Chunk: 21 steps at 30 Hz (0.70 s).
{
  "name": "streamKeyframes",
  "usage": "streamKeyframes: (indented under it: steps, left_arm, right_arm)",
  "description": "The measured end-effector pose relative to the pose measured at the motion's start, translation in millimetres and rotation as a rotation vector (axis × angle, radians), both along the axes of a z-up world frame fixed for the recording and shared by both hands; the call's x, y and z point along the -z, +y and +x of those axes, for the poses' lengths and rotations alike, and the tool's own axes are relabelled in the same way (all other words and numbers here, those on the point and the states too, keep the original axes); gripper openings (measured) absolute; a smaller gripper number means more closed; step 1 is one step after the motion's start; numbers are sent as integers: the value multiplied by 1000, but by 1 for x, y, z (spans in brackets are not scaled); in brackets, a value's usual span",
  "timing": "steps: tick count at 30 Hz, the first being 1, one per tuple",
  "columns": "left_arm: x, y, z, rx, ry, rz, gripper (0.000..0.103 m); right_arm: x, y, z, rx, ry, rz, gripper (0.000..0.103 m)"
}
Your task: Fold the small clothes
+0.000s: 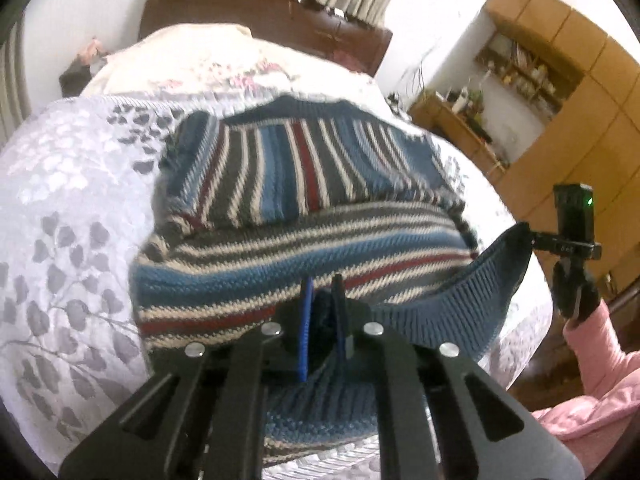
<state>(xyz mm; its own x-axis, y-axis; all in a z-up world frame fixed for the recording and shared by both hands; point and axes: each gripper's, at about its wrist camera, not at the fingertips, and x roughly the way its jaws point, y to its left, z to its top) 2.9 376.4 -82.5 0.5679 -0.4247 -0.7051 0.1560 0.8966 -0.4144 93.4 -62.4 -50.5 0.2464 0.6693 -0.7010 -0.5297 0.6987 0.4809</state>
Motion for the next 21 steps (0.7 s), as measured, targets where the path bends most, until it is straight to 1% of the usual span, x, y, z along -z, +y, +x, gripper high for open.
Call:
streamKeyframes:
  steps: [6,8,13,21]
  left_arm:
    - [-23,7,10,-56,-82,-51,7]
    - [-30,8,16,-72,-104,-62,7]
    - [-37,14,46,-102,-116,-78,7]
    - [-47,31,102,-148,-139,-129,4]
  right_arm:
    - [-21,-13,15,55,-38,53,12]
    - [-25,-13,21,71,-48,53,12]
    - [-31,-13,42,102,-63,63,12]
    - [-60,-8,95,149,-120,76,10]
